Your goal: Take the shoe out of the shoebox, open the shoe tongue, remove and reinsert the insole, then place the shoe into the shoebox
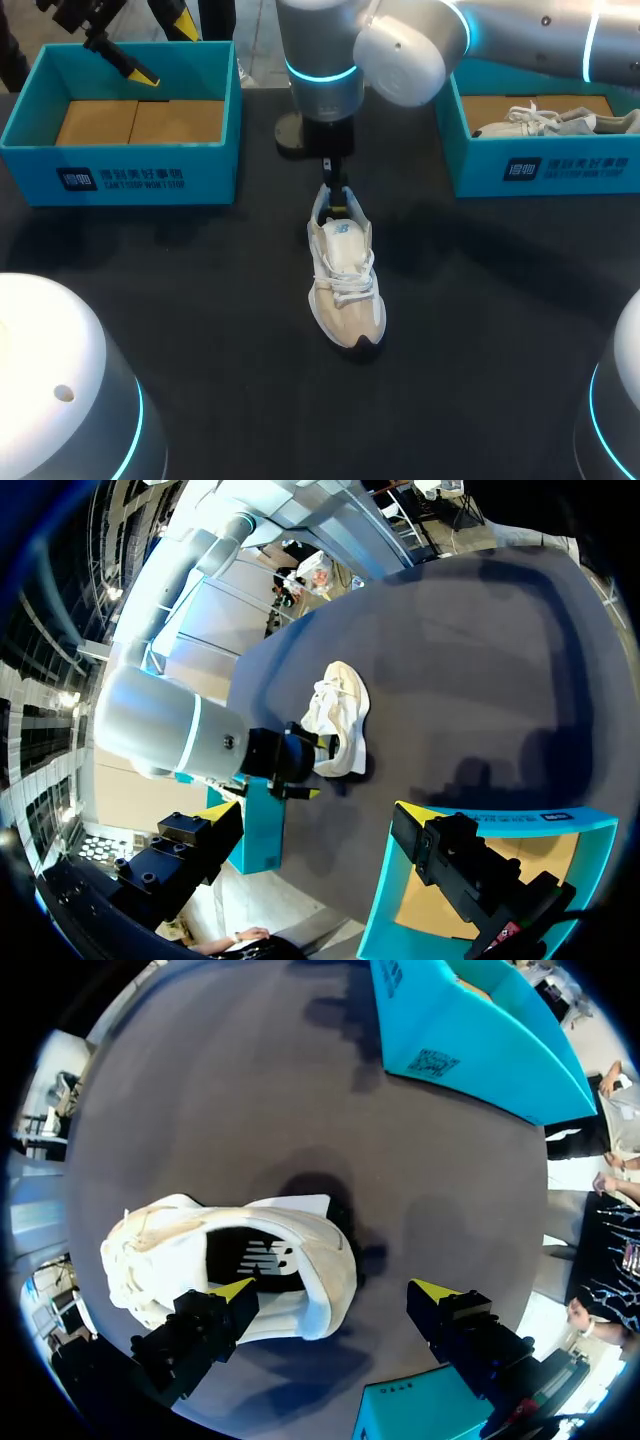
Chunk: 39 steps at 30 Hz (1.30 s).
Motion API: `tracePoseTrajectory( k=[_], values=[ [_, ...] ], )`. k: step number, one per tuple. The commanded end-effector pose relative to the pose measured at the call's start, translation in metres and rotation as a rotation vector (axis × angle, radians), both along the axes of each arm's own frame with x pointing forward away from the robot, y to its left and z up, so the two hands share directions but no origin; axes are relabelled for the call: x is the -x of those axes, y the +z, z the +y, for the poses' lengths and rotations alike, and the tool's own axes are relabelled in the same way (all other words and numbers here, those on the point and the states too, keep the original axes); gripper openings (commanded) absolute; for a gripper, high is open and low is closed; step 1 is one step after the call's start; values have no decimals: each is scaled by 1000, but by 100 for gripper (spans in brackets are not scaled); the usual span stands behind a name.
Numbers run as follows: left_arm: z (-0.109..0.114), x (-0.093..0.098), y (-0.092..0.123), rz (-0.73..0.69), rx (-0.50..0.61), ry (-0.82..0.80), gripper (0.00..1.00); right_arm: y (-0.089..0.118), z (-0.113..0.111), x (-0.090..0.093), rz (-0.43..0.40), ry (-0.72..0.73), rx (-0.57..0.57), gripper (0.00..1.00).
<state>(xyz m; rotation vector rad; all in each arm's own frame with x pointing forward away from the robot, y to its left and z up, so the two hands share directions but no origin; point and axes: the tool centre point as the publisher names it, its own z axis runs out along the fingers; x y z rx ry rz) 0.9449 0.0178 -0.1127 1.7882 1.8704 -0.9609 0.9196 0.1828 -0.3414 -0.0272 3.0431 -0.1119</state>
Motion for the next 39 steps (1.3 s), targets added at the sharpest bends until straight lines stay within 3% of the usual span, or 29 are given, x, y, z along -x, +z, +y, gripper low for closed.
tracePoseTrajectory(
  k=[1, 8, 16, 32, 39],
  values=[
    [0, 1, 0, -3, -3, 2, 100, -11, -1, -7, 14, 4, 2, 100],
    [0, 1, 0, -3, -3, 2, 100, -23, -2, -13, 21, 12, 0, 97],
    [0, 1, 0, -3, -3, 2, 100, -31, 2, -17, 30, 22, -10, 79],
    [0, 1, 0, -3, -3, 2, 100, -41, 3, -16, 34, 2, 1, 59],
    [0, 1, 0, -3, -3, 2, 100, -46, 4, -15, 47, -8, 9, 39]
  ],
)
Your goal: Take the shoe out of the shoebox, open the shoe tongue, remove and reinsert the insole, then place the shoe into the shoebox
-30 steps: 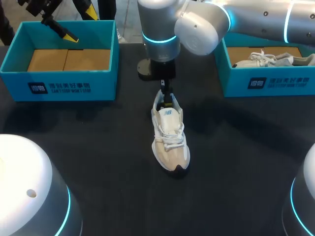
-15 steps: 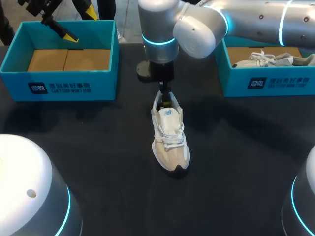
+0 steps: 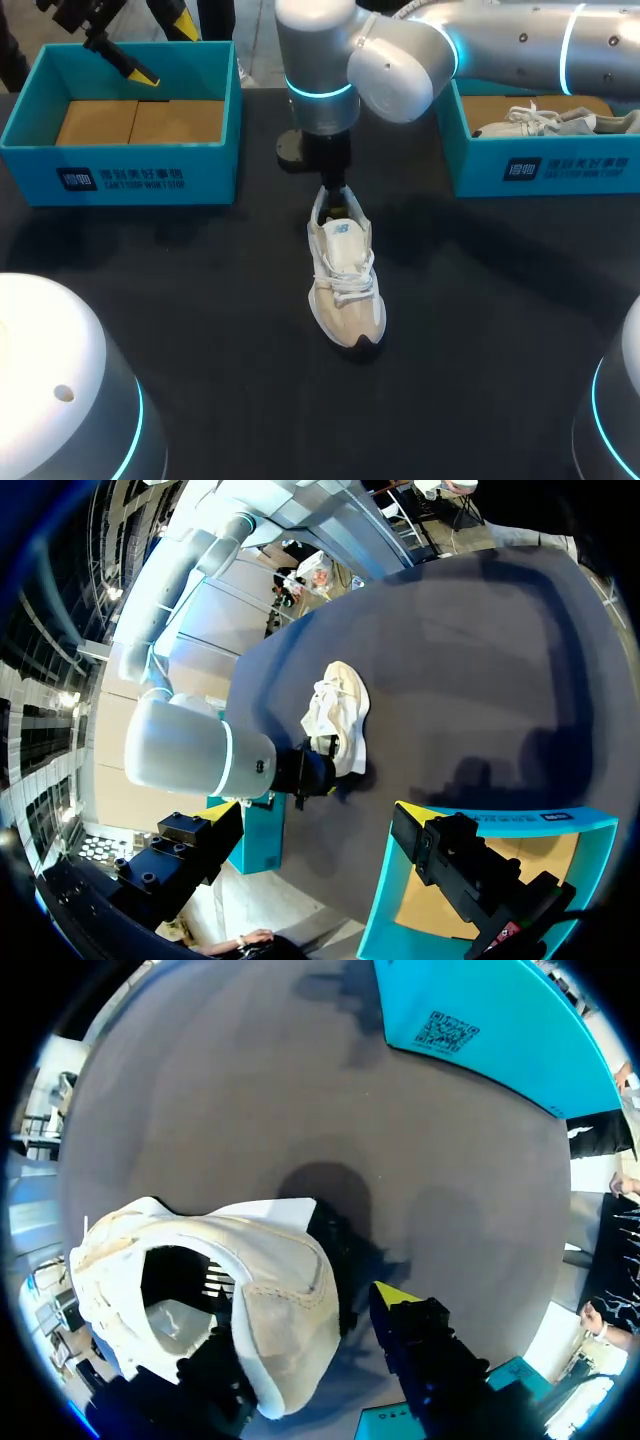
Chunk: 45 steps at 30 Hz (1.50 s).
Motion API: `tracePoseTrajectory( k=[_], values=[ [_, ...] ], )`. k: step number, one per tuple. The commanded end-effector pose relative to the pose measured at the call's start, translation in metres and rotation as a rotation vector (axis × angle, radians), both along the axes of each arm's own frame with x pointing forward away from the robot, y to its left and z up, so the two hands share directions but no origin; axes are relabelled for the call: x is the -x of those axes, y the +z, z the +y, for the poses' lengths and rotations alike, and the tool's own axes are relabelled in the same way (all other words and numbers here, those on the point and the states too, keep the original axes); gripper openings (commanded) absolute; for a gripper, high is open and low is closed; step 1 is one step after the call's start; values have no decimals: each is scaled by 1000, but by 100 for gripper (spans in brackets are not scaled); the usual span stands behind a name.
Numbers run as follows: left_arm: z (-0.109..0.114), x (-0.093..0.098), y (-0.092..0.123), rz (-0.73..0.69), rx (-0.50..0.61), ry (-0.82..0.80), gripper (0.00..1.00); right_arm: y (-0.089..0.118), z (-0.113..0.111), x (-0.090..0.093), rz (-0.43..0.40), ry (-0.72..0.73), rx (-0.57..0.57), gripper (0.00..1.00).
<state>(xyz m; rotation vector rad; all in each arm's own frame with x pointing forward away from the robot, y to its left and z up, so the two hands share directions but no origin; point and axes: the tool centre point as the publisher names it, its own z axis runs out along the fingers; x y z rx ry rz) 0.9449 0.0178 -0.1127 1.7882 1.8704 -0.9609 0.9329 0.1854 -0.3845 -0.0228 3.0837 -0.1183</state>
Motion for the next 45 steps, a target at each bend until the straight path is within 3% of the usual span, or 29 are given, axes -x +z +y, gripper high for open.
tracePoseTrajectory(
  k=[1, 4, 5, 15, 30, 45],
  values=[
    [0, 1, 0, -3, -3, 2, 100, -3, 2, -2, 7, -4, 6, 35],
    [0, 1, 0, -3, -3, 2, 100, -1, 1, -1, 4, -14, 12, 4],
    [0, 1, 0, -3, -3, 2, 100, 0, 1, -1, 3, -16, 13, 0],
    [0, 1, 0, -3, -3, 2, 100, 34, -10, 7, -3, -87, 26, 0],
    [0, 1, 0, -3, -3, 2, 100, 107, -21, 15, -32, -150, 3, 0],
    [0, 1, 0, -3, -3, 2, 100, 174, -28, 25, -80, -116, -25, 0]
  ],
)
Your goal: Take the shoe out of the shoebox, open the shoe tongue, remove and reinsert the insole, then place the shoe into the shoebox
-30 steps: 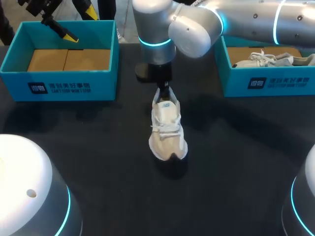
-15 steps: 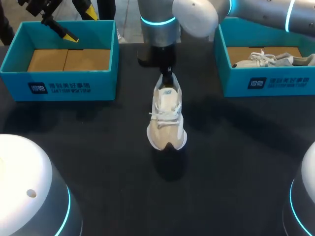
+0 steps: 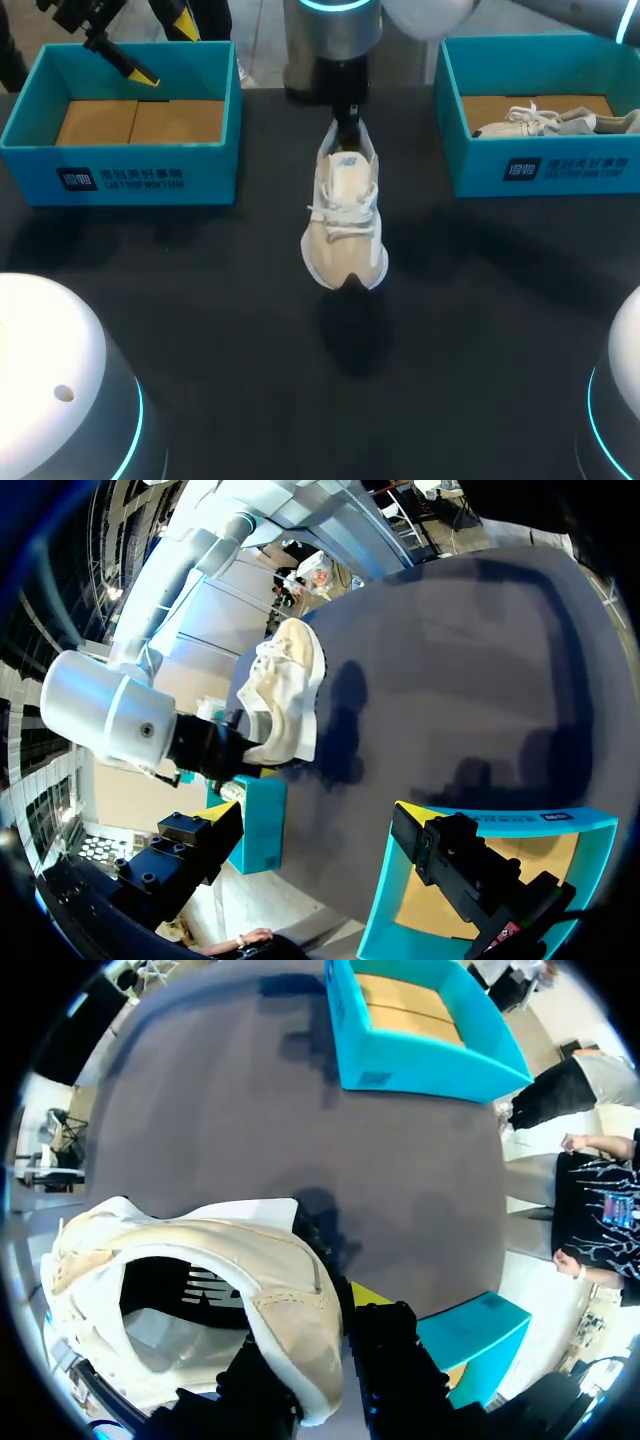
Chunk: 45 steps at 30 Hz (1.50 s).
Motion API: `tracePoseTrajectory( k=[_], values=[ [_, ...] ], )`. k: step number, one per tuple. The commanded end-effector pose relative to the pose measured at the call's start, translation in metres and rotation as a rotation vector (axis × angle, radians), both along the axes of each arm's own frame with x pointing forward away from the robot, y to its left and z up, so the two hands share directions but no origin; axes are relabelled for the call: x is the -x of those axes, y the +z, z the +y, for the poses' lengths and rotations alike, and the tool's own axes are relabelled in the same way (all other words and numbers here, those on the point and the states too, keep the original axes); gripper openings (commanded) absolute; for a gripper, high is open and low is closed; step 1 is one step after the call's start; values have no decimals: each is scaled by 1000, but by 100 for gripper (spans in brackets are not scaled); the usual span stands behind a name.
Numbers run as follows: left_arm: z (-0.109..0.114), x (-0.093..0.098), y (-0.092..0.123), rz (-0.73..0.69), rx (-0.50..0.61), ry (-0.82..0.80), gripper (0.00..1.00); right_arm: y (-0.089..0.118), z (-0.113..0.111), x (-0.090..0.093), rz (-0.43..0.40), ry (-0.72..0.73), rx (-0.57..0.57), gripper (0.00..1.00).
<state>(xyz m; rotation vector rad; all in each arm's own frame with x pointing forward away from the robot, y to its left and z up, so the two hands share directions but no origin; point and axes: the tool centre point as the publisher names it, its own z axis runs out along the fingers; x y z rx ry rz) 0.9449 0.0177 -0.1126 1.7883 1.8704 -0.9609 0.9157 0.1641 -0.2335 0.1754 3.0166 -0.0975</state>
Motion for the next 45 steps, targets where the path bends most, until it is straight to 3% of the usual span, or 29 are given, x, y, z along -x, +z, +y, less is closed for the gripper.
tracePoseTrajectory(
  k=[1, 10, 40, 45],
  values=[
    [0, 1, 0, -3, -3, 2, 100, 26, -6, 8, -14, 14, -8, 0],
    [0, 1, 0, -3, -3, 2, 100, 53, -5, 9, -25, 31, 3, 0],
    [0, 1, 0, -3, -3, 2, 100, 53, -5, 9, -25, 31, 3, 0],
    [0, 1, 0, -3, -3, 2, 100, 57, -23, -7, -31, 32, 63, 0]
  ],
)
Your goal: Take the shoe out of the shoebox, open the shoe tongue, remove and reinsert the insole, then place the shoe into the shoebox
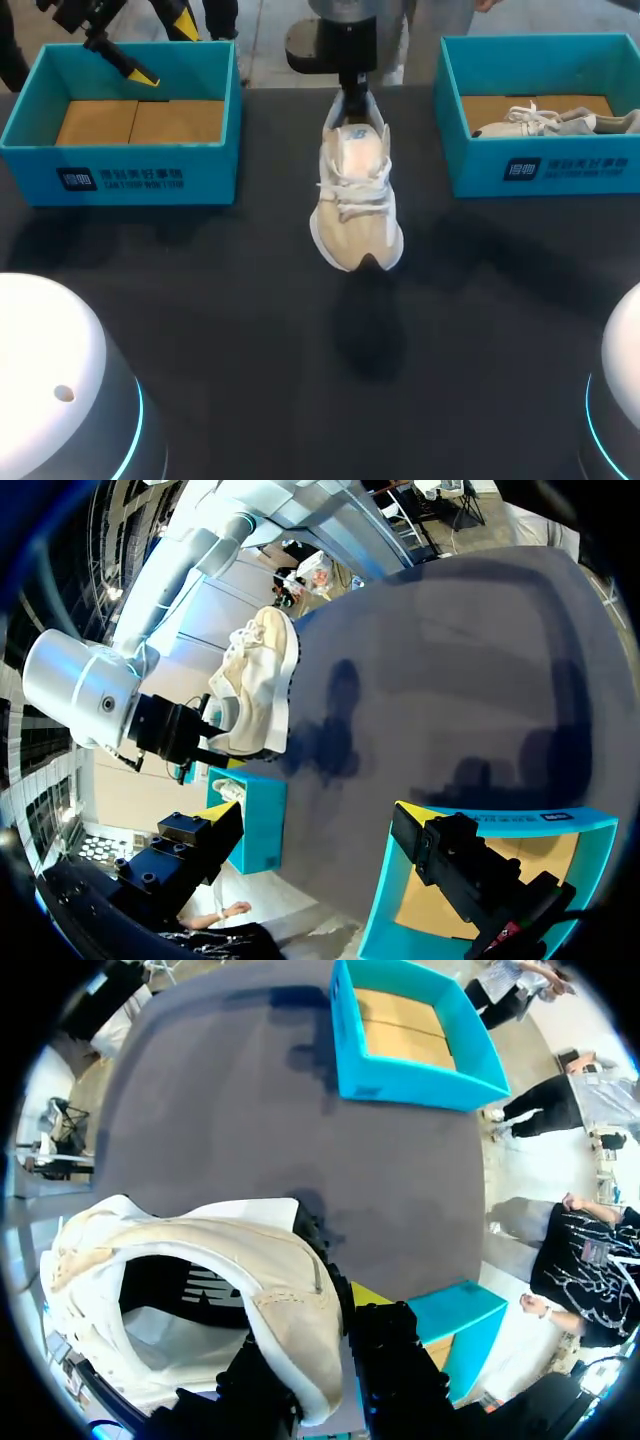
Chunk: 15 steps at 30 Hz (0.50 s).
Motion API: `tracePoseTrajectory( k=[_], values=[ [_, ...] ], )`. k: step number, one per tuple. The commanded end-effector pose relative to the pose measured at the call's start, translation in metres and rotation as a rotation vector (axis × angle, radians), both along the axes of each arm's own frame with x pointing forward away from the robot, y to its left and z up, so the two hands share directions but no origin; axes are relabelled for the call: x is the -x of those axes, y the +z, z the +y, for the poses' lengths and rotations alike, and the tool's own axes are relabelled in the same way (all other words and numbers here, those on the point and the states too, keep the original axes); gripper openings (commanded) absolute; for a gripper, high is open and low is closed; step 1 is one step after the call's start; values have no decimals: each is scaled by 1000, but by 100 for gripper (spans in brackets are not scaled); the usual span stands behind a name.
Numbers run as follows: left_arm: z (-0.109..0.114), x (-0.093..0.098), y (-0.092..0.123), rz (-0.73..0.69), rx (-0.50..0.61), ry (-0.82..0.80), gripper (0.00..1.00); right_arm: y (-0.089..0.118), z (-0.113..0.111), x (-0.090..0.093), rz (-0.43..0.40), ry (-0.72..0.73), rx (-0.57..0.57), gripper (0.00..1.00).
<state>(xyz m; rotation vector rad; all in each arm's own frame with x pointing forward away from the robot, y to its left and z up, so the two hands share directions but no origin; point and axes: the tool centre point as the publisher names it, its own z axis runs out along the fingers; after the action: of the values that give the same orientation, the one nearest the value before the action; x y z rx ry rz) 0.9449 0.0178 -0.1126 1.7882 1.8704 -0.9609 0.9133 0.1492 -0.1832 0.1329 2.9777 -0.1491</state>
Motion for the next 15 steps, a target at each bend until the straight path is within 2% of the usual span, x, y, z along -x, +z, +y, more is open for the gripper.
tracePoseTrajectory(
  k=[1, 15],
  values=[
    [0, 1, 0, -3, -3, 2, 100, 9, -15, -15, -1, 8, 32, 0],
    [0, 1, 0, -3, -3, 2, 100, 25, -111, -77, -27, 25, 122, 0]
  ],
)
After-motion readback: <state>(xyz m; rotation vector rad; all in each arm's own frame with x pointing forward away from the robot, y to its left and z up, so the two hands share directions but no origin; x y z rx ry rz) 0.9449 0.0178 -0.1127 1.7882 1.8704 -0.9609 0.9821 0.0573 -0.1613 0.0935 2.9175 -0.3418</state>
